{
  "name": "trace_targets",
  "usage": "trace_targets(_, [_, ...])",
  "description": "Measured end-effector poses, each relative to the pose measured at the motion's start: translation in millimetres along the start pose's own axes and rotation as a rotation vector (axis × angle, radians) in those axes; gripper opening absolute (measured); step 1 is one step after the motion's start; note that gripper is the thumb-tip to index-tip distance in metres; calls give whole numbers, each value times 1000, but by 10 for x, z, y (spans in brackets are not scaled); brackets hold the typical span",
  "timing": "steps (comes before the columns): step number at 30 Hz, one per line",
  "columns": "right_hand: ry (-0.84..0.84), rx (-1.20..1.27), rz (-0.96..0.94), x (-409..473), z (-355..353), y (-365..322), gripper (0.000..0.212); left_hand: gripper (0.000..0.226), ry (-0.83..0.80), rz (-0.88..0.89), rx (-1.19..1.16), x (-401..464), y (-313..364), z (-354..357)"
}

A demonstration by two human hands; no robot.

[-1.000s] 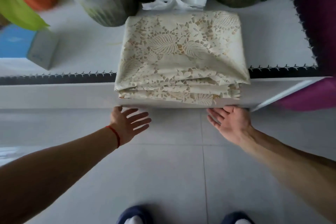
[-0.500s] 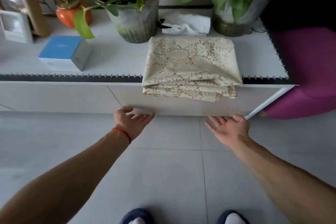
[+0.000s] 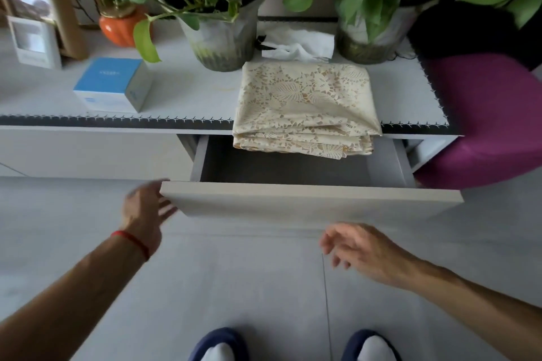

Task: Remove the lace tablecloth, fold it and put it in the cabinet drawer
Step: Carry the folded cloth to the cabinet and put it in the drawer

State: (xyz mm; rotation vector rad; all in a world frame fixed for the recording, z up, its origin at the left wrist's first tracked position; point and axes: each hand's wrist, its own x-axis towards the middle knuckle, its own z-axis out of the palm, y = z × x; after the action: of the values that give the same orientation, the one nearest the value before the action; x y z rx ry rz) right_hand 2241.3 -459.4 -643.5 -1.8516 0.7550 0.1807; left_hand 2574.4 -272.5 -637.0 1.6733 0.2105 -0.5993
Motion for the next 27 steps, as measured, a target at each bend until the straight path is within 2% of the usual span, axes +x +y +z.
trace_targets(2, [222,-227,-401,-160,-133,-398,21,19,-79,404,128,-145,382,21])
trace_targets(4, [429,-398,-653,-202,-268,-678,20,25,-288,739,375,-357,680,137])
trace_targets(5, [489,-483,-672,-177,-330,-760,20,25,-452,799,537,-484,765,239])
trace_targets(7, [477,-572,-529,-82,-422,-832,19,20,-796,811,931,-688,791,486])
trace_targets(9, [326,-573,-309,-11,-490,-853,21,28,-953,820,1225,-819,792,671])
trace_targets(11, [207,-578,-218,11,-582,-862,26,28,-1031,858,1382,-890,857,750])
trace_targets(13, [94,-587,-211,-36,-677,-896,25,24,-1163,736,1419,-958,943,761])
trace_targets(16, [-1,-419,-270,-139,-816,-976,19,38,-1330,278,1353,-1039,1029,739])
trace_targets(17, [34,-327,-311,-176,-875,-1031,17,38,-1434,214,1403,-1049,1107,736])
trace_targets(19, [231,-218,-431,-178,-1047,-1161,18,31,-1588,158,1418,-999,1329,749])
trace_targets(20, [367,-251,-468,-134,-1141,-1227,20,27,-1547,204,1372,-956,1453,791])
trace_targets(21, [508,-359,-471,-57,-1231,-1292,22,25,-1399,309,1306,-897,1567,854])
trace_targets(23, [693,-653,-371,153,-1358,-1396,27,21,-881,668,1223,-723,1687,1044])
trace_targets(24, [703,-756,-271,267,-1382,-1428,31,18,-608,869,1224,-631,1665,1144])
trace_targets(25, [681,-808,-165,387,-1380,-1453,38,20,-406,1026,1234,-568,1607,1225])
trace_targets(26, [668,-819,-75,497,-1355,-1475,45,30,-320,1086,1258,-510,1514,1289])
trace_targets(27, [677,-806,-14,591,-1321,-1496,51,39,-317,1088,1275,-454,1414,1335])
